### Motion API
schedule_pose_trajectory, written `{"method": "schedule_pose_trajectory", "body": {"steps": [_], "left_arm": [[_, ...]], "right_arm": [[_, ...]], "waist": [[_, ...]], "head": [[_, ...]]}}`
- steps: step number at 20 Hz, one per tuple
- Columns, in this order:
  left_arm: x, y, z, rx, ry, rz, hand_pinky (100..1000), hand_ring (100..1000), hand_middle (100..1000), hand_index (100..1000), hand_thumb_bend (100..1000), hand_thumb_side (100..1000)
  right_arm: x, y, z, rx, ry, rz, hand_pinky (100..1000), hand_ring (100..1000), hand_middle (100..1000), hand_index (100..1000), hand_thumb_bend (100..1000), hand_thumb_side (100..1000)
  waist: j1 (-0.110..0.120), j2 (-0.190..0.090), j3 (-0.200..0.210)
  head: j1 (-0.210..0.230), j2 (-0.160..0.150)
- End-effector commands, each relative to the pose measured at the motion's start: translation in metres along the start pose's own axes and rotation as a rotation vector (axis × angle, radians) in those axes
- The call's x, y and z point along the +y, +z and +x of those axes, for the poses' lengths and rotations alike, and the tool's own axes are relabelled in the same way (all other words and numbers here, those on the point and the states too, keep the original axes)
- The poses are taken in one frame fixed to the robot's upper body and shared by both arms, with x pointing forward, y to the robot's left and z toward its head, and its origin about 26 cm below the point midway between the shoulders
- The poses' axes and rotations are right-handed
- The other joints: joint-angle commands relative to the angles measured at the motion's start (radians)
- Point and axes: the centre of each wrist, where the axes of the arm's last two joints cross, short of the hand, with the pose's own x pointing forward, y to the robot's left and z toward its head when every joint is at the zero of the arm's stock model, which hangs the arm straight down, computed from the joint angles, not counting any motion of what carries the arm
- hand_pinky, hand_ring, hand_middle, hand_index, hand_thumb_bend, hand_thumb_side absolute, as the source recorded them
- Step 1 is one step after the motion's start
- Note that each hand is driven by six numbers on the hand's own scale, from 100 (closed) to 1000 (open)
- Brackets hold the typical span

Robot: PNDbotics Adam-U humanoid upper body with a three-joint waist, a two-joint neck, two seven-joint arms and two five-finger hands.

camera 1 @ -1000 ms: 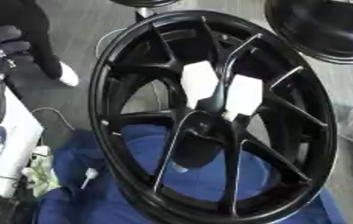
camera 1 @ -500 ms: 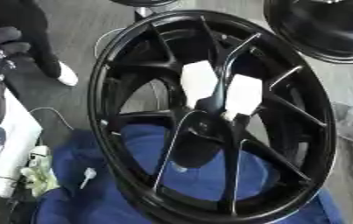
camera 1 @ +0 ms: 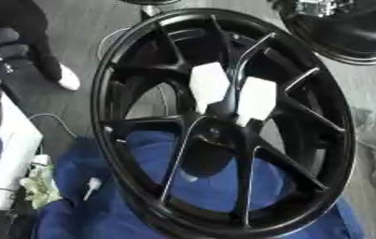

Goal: Pull the pin out of the wheel hub.

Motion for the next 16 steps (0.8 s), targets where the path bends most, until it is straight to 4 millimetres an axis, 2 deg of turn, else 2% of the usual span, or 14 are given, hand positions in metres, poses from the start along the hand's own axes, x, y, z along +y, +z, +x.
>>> {"method": "schedule_pose_trajectory", "body": {"steps": [1, 13, 16], "left_arm": [[0.004, -0.005, 0.010, -0.032, -0.022, -0.012, 649, 701, 689, 706, 111, 830], [0.004, -0.004, 0.008, -0.022, -0.029, -0.017, 648, 702, 691, 706, 109, 833], [0.003, -0.004, 0.008, -0.023, -0.028, -0.024, 649, 703, 692, 705, 109, 832]], "right_arm": [[-0.002, 0.004, 0.007, 0.010, 0.010, 0.027, 804, 770, 752, 822, 100, 747], [0.017, 0.004, 0.009, 0.034, 0.028, 0.101, 811, 789, 767, 833, 109, 741], [0.018, 0.003, 0.006, 0.051, 0.027, 0.078, 819, 804, 789, 863, 193, 670]], "waist": [[0.008, -0.033, 0.001], [0.008, -0.033, -0.002], [0.010, -0.032, -0.002]], "head": [[-0.004, 0.007], [-0.012, 0.011], [-0.012, 0.009]]}}
